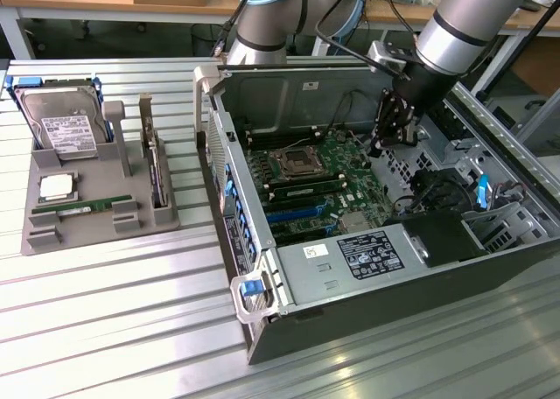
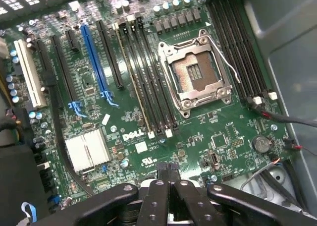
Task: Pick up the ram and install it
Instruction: 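Press down the ram until it locks into place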
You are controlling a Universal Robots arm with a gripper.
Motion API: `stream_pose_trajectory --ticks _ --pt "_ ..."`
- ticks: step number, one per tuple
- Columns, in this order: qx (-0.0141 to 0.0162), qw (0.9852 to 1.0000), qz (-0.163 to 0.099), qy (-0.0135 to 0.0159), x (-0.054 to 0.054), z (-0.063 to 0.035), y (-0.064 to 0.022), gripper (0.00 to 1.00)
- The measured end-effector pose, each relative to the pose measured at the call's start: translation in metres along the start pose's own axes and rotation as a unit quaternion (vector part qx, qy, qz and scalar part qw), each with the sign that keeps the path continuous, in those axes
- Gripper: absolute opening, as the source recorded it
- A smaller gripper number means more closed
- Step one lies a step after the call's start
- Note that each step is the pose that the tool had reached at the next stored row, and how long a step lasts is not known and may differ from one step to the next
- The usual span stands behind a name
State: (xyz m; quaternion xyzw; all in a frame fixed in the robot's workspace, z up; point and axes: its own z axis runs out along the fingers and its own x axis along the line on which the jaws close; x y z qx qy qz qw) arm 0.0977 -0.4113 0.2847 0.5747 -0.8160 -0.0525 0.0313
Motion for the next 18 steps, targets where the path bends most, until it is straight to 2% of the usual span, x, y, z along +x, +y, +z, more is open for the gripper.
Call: stream_pose_trajectory --ticks 3,7,11,14,15,18 --pt "0.0003 0.9995 0.031 -0.0038 0.0000 0.0001 0.0000 0.10" --pt "0.0006 0.9983 0.058 -0.0071 0.0000 0.0001 0.0000 0.10" --pt "0.0008 0.9959 0.090 -0.0110 0.0000 0.0003 0.0000 0.10" --pt "0.0010 0.9946 0.103 -0.0127 0.0000 0.0003 0.0000 0.10" --pt "0.0011 0.9925 0.121 -0.0148 0.0000 0.0004 0.0000 0.10" --pt "0.0014 0.9897 0.142 -0.0174 0.0000 0.0005 -0.0001 0.10"
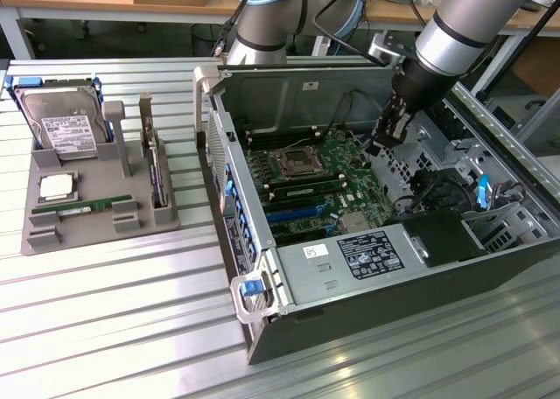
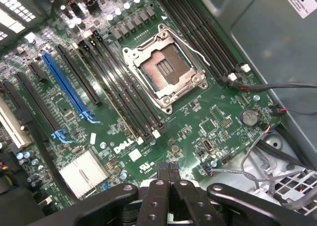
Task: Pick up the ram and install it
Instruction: 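Press down the ram until it locks into place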
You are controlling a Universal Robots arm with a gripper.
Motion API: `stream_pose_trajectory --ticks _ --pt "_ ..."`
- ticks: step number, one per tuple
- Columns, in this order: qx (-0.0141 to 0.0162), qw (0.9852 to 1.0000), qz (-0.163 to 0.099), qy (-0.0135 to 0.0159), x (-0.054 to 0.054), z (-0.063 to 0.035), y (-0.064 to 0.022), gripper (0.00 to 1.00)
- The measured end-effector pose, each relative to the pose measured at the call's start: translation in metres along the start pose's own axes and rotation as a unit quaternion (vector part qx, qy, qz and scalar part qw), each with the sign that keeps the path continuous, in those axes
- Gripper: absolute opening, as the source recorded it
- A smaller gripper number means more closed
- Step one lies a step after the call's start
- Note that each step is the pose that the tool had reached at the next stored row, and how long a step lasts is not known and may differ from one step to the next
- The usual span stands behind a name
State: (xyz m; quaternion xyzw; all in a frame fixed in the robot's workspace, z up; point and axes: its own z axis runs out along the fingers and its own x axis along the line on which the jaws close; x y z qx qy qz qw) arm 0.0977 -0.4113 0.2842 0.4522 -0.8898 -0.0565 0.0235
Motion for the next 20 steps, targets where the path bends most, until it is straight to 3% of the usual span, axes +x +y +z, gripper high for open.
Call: stream_pose_trajectory --ticks 4,7,8,9,11,13,14,18,20 --pt "0.0003 0.9995 0.031 -0.0038 0.0000 0.0000 0.0000 0.10" --pt "0.0007 0.9972 0.074 -0.0091 0.0000 0.0001 0.0000 0.10" --pt "0.0008 0.9956 0.093 -0.0114 0.0000 0.0001 0.0000 0.10" --pt "0.0011 0.9926 0.121 -0.0148 0.0000 0.0001 0.0000 0.10" --pt "0.0013 0.9889 0.147 -0.0181 0.0000 0.0002 0.0000 0.10" --pt "0.0015 0.9863 0.164 -0.0201 0.0000 0.0002 0.0000 0.10" --pt "0.0016 0.9838 0.178 -0.0218 0.0000 0.0002 0.0000 0.10" --pt "0.0019 0.9773 0.210 -0.0258 0.0000 0.0002 0.0000 0.10" --pt "0.0020 0.9752 0.220 -0.0269 0.0000 0.0002 0.0000 0.10"
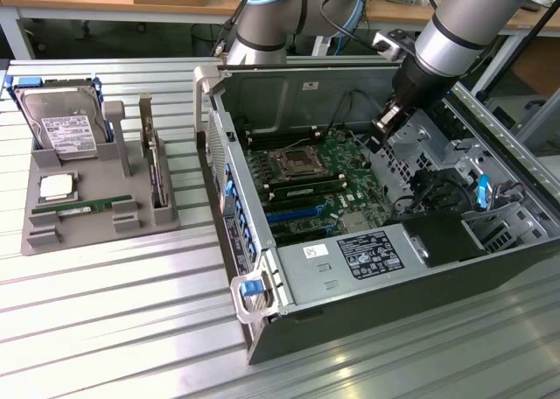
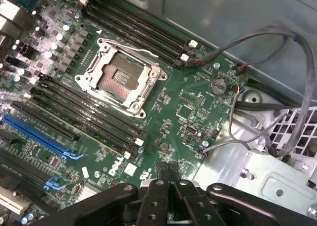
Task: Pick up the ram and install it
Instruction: 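Press down the ram until it locks into place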
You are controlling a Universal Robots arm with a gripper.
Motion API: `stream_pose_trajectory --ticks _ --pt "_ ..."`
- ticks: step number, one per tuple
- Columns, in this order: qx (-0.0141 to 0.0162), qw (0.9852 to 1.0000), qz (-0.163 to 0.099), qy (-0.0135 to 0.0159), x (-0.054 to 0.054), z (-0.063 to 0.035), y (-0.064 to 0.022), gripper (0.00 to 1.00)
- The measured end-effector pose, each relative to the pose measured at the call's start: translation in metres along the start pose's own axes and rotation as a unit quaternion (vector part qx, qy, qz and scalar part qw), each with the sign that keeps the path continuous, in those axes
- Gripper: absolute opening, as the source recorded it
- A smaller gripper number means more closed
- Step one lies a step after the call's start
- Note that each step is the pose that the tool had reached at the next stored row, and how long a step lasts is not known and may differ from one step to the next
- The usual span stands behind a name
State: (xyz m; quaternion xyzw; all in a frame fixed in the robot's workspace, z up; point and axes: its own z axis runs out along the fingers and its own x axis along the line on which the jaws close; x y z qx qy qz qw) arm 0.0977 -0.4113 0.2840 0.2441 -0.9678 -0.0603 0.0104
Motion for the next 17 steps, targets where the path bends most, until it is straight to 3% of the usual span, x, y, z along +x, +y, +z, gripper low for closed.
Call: stream_pose_trajectory --ticks 8,12,17 --pt "0.0003 0.9991 0.041 -0.0051 0.0000 0.0000 0.0000 0.10" --pt "0.0007 0.9973 0.072 -0.0089 0.0000 0.0001 0.0000 0.10" --pt "0.0010 0.9935 0.113 -0.0139 0.0000 0.0002 0.0000 0.10"
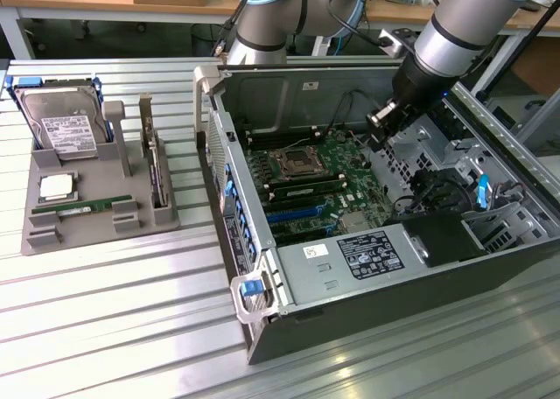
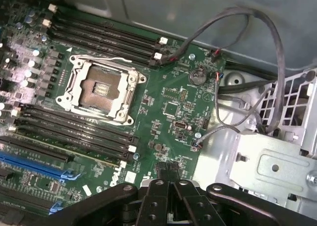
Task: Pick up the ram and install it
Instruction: 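Press down the ram until it locks into place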
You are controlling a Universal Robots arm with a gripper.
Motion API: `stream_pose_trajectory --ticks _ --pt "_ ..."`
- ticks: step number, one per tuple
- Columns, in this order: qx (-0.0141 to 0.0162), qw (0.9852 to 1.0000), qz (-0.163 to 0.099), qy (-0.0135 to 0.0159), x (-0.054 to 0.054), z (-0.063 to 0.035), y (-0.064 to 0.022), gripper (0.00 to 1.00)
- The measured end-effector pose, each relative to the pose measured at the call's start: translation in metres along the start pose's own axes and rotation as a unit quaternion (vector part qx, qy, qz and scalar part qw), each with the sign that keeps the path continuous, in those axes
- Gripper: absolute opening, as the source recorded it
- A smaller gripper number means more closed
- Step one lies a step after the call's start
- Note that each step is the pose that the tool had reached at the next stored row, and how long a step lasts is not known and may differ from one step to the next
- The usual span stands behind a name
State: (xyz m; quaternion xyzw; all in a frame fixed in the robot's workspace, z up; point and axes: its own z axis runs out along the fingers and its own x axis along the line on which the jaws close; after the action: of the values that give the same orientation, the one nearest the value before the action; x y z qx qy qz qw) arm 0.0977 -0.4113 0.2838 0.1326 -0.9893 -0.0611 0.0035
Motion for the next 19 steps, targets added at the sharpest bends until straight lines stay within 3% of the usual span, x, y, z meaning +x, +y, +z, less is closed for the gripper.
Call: stream_pose_trajectory --ticks 6,14,19 --pt "0.0006 0.9985 0.055 -0.0067 0.0000 0.0001 0.0000 0.10" --pt "0.0012 0.9924 0.122 -0.0149 0.0000 0.0002 -0.0001 0.10" --pt "0.0012 0.9920 0.125 -0.0153 0.0000 0.0002 0.0000 0.10"
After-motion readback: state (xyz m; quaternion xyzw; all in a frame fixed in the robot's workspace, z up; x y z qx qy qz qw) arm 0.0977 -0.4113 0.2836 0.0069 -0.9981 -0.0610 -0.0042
